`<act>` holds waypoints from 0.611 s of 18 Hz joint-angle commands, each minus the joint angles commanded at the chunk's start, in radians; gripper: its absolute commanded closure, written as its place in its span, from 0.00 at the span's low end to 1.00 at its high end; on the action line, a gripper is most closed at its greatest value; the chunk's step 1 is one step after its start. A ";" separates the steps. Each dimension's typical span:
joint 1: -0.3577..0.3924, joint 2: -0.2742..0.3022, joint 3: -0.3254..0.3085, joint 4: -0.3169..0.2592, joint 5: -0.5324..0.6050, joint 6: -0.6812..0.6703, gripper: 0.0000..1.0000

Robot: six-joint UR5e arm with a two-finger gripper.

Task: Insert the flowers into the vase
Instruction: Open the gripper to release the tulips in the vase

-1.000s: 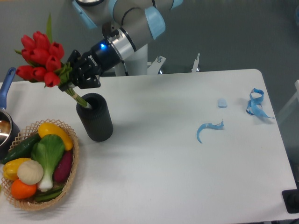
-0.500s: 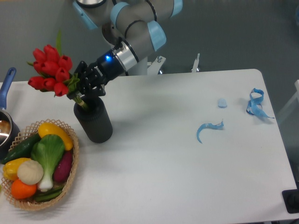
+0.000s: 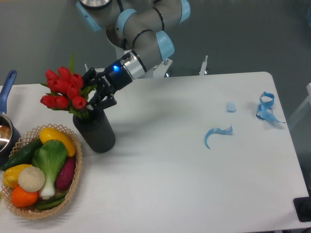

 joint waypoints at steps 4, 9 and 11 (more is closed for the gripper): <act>0.011 0.000 -0.002 -0.002 0.000 -0.005 0.03; 0.043 0.002 -0.012 0.000 -0.002 -0.003 0.00; 0.072 0.006 -0.011 0.000 -0.002 -0.002 0.00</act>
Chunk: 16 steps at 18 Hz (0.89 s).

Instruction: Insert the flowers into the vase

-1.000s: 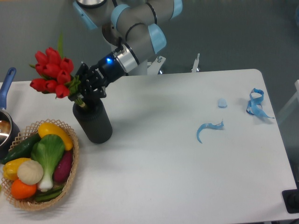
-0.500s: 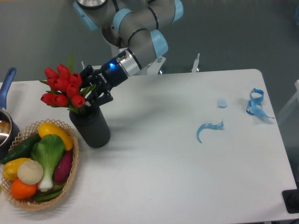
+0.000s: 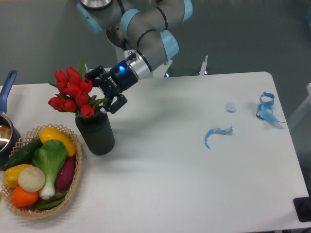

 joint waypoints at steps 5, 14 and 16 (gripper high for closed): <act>0.116 0.009 0.018 -0.002 -0.002 -0.002 0.00; 0.368 0.051 0.112 -0.005 0.009 -0.032 0.00; 0.443 0.048 0.143 -0.006 0.011 -0.038 0.00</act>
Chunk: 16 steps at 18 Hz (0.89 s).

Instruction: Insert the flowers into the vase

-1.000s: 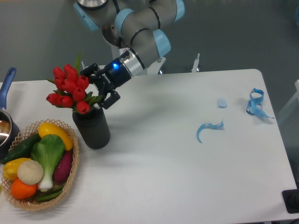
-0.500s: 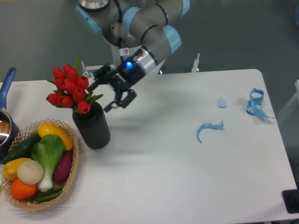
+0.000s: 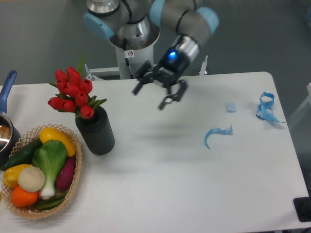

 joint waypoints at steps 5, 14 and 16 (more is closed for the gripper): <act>0.066 -0.103 0.138 -0.003 0.086 -0.026 0.00; -0.001 -0.293 0.403 -0.011 0.878 -0.167 0.00; -0.016 -0.304 0.439 -0.009 1.029 -0.175 0.00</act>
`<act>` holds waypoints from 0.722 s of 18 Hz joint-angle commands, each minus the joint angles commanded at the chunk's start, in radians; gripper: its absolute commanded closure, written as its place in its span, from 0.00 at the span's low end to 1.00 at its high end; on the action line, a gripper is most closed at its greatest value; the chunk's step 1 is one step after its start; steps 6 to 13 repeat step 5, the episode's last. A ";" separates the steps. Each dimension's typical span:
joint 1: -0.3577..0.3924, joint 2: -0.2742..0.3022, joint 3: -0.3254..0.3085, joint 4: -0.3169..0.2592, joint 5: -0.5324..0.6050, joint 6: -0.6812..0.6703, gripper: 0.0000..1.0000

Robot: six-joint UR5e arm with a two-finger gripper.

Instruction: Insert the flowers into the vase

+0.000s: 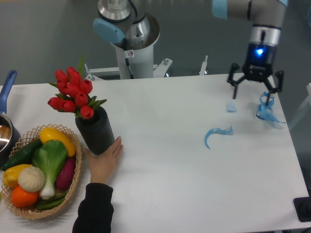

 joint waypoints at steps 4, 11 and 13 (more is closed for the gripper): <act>-0.023 0.012 0.023 -0.072 0.236 0.022 0.00; -0.009 0.012 0.037 -0.105 0.287 0.034 0.00; -0.009 0.012 0.037 -0.105 0.287 0.034 0.00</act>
